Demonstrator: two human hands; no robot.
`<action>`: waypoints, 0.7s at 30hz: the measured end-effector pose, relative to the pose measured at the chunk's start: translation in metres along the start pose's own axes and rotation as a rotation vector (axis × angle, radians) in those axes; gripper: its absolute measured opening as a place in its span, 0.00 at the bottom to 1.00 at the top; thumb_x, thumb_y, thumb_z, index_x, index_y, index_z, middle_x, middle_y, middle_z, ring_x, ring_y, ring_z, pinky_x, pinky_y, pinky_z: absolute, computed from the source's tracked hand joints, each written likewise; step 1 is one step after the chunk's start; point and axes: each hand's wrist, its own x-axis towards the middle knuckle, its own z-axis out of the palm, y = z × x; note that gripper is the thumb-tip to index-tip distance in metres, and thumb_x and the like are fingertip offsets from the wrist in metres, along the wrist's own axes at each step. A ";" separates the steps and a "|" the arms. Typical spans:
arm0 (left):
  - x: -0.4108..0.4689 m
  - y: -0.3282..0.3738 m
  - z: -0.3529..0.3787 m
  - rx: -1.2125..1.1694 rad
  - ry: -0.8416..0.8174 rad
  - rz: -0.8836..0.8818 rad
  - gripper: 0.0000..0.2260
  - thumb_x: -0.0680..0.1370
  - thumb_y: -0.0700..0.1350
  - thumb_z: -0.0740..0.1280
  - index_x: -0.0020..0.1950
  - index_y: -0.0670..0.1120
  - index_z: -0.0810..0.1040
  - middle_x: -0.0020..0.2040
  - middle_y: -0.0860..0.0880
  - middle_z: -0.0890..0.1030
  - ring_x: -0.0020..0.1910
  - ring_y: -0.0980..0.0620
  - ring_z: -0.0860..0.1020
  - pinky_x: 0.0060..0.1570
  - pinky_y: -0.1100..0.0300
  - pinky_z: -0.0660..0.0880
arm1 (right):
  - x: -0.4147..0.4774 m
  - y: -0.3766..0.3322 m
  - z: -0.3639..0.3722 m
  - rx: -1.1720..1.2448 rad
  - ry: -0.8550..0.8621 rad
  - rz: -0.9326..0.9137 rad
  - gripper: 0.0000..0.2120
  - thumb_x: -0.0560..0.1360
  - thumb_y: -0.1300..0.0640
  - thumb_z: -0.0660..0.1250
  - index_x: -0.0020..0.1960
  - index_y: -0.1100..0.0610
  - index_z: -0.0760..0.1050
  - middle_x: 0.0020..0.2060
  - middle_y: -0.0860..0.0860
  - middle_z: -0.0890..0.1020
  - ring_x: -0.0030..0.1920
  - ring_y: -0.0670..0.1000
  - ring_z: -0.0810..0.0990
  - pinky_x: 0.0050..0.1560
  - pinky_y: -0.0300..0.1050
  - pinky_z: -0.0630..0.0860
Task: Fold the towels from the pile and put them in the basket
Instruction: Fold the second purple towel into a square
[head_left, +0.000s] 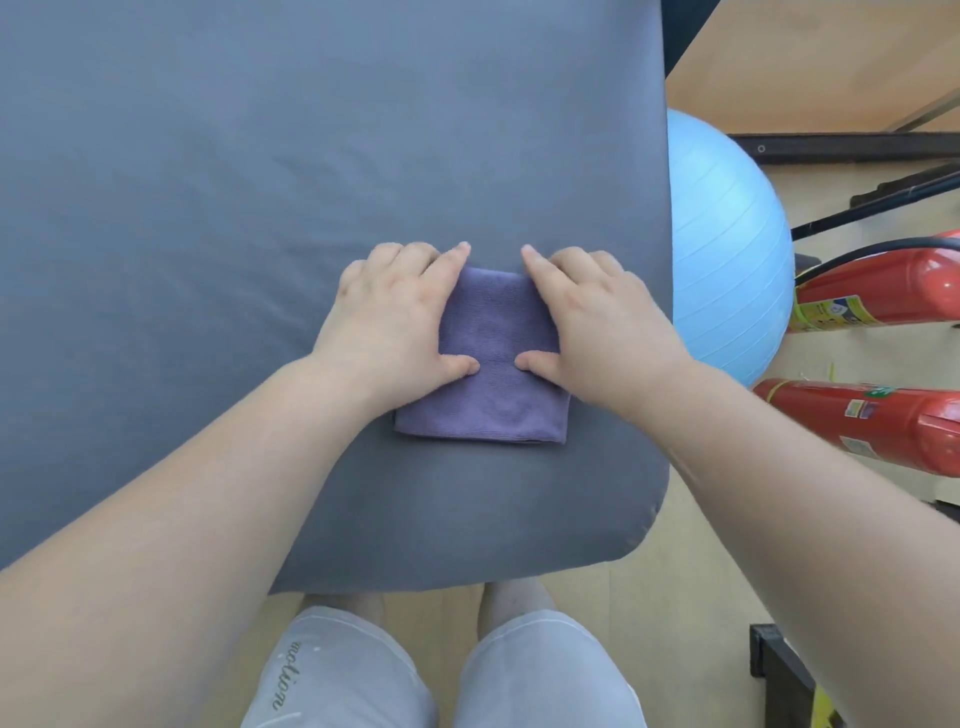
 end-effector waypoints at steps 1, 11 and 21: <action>0.006 -0.001 -0.005 0.019 -0.034 0.008 0.45 0.66 0.67 0.74 0.78 0.54 0.61 0.68 0.50 0.70 0.68 0.44 0.65 0.67 0.47 0.64 | 0.007 0.000 -0.005 -0.033 -0.036 -0.011 0.44 0.69 0.37 0.74 0.78 0.52 0.60 0.65 0.52 0.71 0.64 0.57 0.68 0.63 0.55 0.71; 0.049 0.002 -0.029 0.173 -0.040 0.167 0.17 0.68 0.56 0.74 0.39 0.51 0.68 0.37 0.52 0.73 0.41 0.45 0.70 0.43 0.54 0.63 | 0.036 -0.002 -0.022 -0.177 0.015 -0.101 0.19 0.68 0.43 0.75 0.42 0.51 0.68 0.41 0.50 0.69 0.51 0.59 0.74 0.43 0.49 0.64; 0.015 -0.003 -0.006 0.114 0.475 0.213 0.12 0.62 0.37 0.68 0.40 0.46 0.68 0.31 0.46 0.75 0.31 0.42 0.70 0.34 0.54 0.58 | -0.005 0.001 0.014 0.016 0.377 -0.067 0.34 0.65 0.54 0.77 0.69 0.55 0.74 0.62 0.54 0.79 0.58 0.62 0.77 0.52 0.59 0.77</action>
